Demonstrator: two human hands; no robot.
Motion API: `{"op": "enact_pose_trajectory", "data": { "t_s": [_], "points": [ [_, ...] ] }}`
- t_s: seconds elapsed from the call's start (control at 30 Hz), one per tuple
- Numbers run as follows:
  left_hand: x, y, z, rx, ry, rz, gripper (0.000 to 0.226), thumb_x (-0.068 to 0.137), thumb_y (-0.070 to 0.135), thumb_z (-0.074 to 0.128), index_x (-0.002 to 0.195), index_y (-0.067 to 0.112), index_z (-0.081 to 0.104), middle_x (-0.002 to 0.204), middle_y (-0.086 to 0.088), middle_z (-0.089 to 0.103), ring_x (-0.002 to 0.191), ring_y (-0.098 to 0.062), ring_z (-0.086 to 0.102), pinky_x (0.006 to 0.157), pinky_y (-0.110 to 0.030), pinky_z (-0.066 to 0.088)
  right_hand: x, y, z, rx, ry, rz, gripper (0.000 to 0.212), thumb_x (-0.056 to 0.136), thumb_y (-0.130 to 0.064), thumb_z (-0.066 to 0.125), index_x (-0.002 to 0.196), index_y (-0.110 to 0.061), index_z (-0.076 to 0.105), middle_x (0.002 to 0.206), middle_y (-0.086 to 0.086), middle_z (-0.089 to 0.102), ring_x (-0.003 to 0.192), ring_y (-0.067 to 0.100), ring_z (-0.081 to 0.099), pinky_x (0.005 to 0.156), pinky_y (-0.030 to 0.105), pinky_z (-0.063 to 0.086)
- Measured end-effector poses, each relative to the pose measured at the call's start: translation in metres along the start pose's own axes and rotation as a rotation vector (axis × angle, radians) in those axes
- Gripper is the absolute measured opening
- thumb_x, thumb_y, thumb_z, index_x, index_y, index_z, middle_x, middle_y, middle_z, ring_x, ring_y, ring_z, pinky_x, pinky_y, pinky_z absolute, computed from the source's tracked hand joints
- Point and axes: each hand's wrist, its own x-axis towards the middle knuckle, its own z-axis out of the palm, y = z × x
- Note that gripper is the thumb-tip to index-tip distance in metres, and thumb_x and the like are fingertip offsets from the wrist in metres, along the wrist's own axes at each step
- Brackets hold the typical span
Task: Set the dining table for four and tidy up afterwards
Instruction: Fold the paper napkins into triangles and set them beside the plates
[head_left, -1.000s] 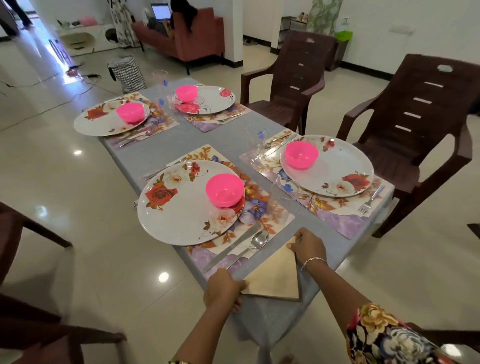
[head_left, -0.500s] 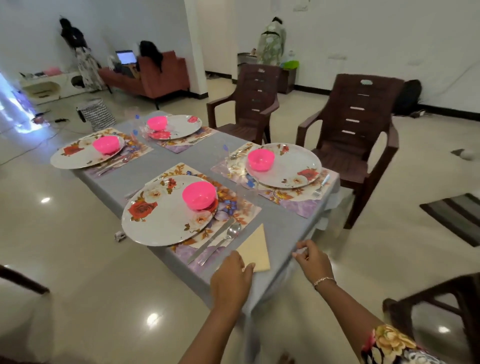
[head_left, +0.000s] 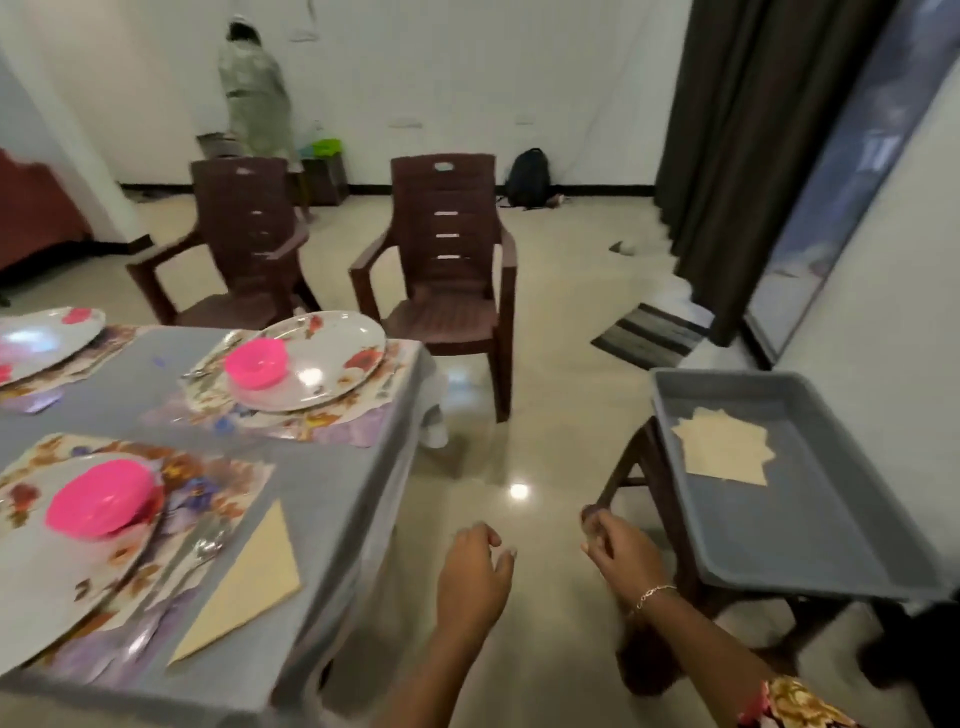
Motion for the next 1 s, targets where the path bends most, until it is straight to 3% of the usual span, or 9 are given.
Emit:
{"op": "enact_pose_trajectory", "data": {
  "t_s": [0.13, 0.23, 0.33, 0.43, 0.53, 0.7, 0.8, 0.9, 1.0],
  "points": [
    [0.033, 0.069, 0.059, -0.006, -0.121, 0.058, 0.014, 0.092, 0.033, 0.053, 0.1, 0.022, 0.048, 0.097, 0.008, 0.046, 0.098, -0.011, 0.053, 0.07, -0.018, 0.031, 0.011, 0.067, -0.064, -0.02, 0.044, 0.12, 0.019, 0.088, -0.02, 0.058, 0.081, -0.03, 0.043, 0.07, -0.011, 0.049, 0.073, 0.017, 0.053, 0.063, 0.025, 0.039],
    [0.053, 0.118, 0.099, -0.018, -0.232, 0.101, 0.016, 0.092, 0.033, 0.053, 0.086, 0.032, 0.038, 0.09, 0.011, 0.042, 0.099, -0.011, 0.053, 0.071, -0.02, 0.032, 0.021, 0.118, -0.105, -0.04, 0.072, 0.213, 0.019, 0.089, -0.022, 0.056, 0.079, -0.031, 0.043, 0.077, -0.006, 0.051, 0.083, 0.02, 0.057, 0.072, 0.03, 0.042],
    [0.073, 0.158, 0.134, -0.022, -0.319, 0.135, 0.031, 0.091, 0.032, 0.054, 0.073, 0.036, 0.028, 0.084, 0.014, 0.039, 0.091, -0.01, 0.051, 0.068, -0.019, 0.033, 0.029, 0.156, -0.14, -0.028, 0.099, 0.308, 0.032, 0.088, -0.021, 0.057, 0.069, -0.036, 0.036, 0.069, -0.012, 0.047, 0.073, 0.015, 0.052, 0.065, 0.027, 0.04],
    [0.092, 0.187, 0.16, -0.028, -0.359, 0.131, 0.028, 0.092, 0.029, 0.053, 0.072, 0.03, 0.033, 0.087, 0.008, 0.047, 0.071, -0.002, 0.044, 0.056, -0.013, 0.031, 0.039, 0.184, -0.166, 0.021, 0.147, 0.394, 0.031, 0.086, -0.02, 0.06, 0.068, -0.034, 0.039, 0.068, -0.009, 0.051, 0.071, 0.015, 0.052, 0.058, 0.022, 0.036],
    [0.118, 0.203, 0.184, -0.053, -0.404, 0.104, 0.025, 0.09, 0.029, 0.056, 0.073, 0.026, 0.039, 0.097, -0.001, 0.055, 0.069, -0.002, 0.045, 0.056, -0.011, 0.032, 0.057, 0.209, -0.178, 0.11, 0.202, 0.481, 0.029, 0.085, -0.017, 0.063, 0.068, -0.032, 0.044, 0.069, -0.007, 0.054, 0.072, 0.016, 0.054, 0.056, 0.018, 0.036],
    [0.174, 0.219, 0.222, -0.046, -0.486, 0.114, 0.013, 0.092, 0.031, 0.056, 0.091, 0.021, 0.048, 0.092, 0.004, 0.053, 0.086, -0.009, 0.052, 0.066, -0.015, 0.038, 0.104, 0.244, -0.184, 0.199, 0.175, 0.609, 0.018, 0.084, -0.017, 0.065, 0.073, -0.024, 0.052, 0.076, -0.001, 0.06, 0.073, 0.014, 0.055, 0.056, 0.016, 0.038],
    [0.218, 0.225, 0.246, -0.044, -0.544, 0.089, 0.014, 0.091, 0.031, 0.056, 0.084, 0.025, 0.046, 0.089, 0.006, 0.052, 0.082, -0.007, 0.05, 0.063, -0.015, 0.035, 0.14, 0.267, -0.18, 0.249, 0.128, 0.725, 0.022, 0.082, -0.016, 0.066, 0.068, -0.025, 0.051, 0.077, -0.002, 0.059, 0.077, 0.015, 0.056, 0.063, 0.021, 0.04],
    [0.261, 0.229, 0.271, -0.016, -0.61, 0.084, 0.029, 0.092, 0.03, 0.053, 0.072, 0.034, 0.033, 0.081, 0.012, 0.043, 0.084, -0.009, 0.048, 0.066, -0.017, 0.033, 0.176, 0.289, -0.177, 0.281, 0.056, 0.867, 0.02, 0.082, -0.018, 0.066, 0.069, -0.022, 0.051, 0.077, -0.002, 0.058, 0.078, 0.016, 0.056, 0.064, 0.02, 0.04],
    [0.299, 0.231, 0.297, 0.047, -0.686, 0.094, 0.032, 0.094, 0.032, 0.051, 0.071, 0.035, 0.029, 0.078, 0.012, 0.042, 0.083, -0.009, 0.046, 0.07, -0.017, 0.034, 0.211, 0.31, -0.172, 0.305, 0.023, 0.997, 0.012, 0.084, -0.02, 0.065, 0.08, -0.017, 0.055, 0.089, 0.003, 0.059, 0.084, 0.016, 0.055, 0.071, 0.019, 0.038]
  ]
}}
